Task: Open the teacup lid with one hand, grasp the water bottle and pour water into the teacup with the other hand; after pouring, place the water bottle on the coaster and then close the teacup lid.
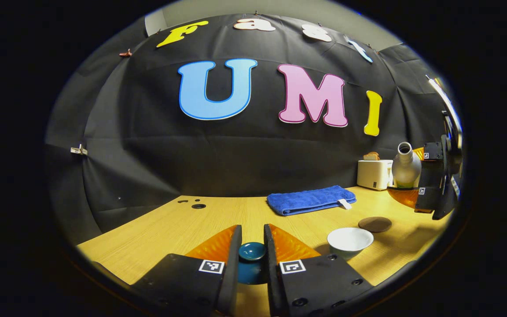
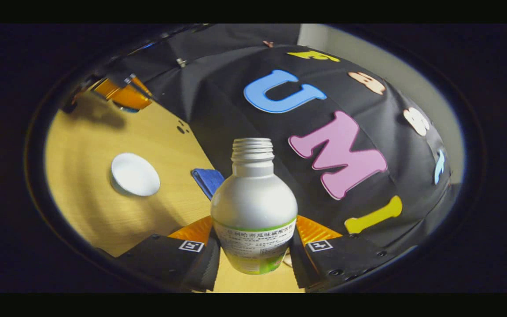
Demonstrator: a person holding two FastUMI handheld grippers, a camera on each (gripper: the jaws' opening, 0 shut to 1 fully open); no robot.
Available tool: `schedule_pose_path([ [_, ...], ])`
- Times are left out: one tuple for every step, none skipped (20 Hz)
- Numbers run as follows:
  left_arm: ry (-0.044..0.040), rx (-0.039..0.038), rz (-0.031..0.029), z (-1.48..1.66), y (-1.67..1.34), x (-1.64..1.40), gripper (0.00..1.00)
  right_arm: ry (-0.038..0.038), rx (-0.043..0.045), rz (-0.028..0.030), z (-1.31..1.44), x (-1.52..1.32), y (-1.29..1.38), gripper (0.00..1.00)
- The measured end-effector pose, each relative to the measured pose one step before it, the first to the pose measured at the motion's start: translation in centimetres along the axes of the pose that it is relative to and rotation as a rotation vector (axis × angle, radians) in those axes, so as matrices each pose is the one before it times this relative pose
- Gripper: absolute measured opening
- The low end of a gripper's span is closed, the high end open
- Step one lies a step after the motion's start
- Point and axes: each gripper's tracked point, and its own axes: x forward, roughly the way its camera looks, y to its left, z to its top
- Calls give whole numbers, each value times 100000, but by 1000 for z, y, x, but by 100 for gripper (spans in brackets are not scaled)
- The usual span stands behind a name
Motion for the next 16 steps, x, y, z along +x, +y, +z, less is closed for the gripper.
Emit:
schedule_pose_path([
  [45, -2, 324, -42, 169, -38, 31, -1046, -5049, 700, -147, 706, 265, 70],
  [48, -23, 551, 40, 192, -24, 31, -1015, -4974, 810, -219, 413, 252, 70],
  [-31, 46, 283, -28, 54, -59, 31, -682, -4196, 662, -66, -141, 246, 70],
  [47, 23, 4, 40, 2, -57, 31, -415, -3907, 614, -218, -5, 135, 70],
  [-48, -14, 17, -31, -8, 2, 31, -527, -3647, 1054, -200, 78, 214, 69],
  [0, 1, 19, -4, -22, 46, 34, -329, -3565, 1087, -250, 39, 296, 66],
  [24, 28, 20, 27, -1, -30, 31, 3, -3265, 1490, -300, 348, 227, 69],
  [-34, -13, -7, 28, -2, -15, 31, 707, -2344, 1725, -349, 320, 140, 69],
  [-29, 3, 9, -93, 9, -52, 31, 493, -1944, 1904, -131, 268, 313, 70],
  [43, 9, -132, 51, -14, 31, 31, -145, -1455, 742, -122, 320, 132, 70],
  [7, -12, -279, 10, -92, 90, 31, -1078, -1490, 280, 247, 41, 238, 70],
  [-36, -13, -160, -70, -42, 12, 31, -1248, -1400, -260, 300, 64, 151, 70],
  [10, 12, -17, 29, 26, -23, 31, -1060, -1914, 139, 214, 21, 349, 70],
  [3, -5, -79, 32, -1, -8, 31, -765, -2770, -252, -124, -75, 105, 70],
  [-1, -11, -114, -78, -86, -95, 31, -700, -3086, -396, 100, -111, 56, 70],
  [19, 20, 14, -14, -15, 26, 31, -669, -2578, -395, 122, -35, 118, 70],
])
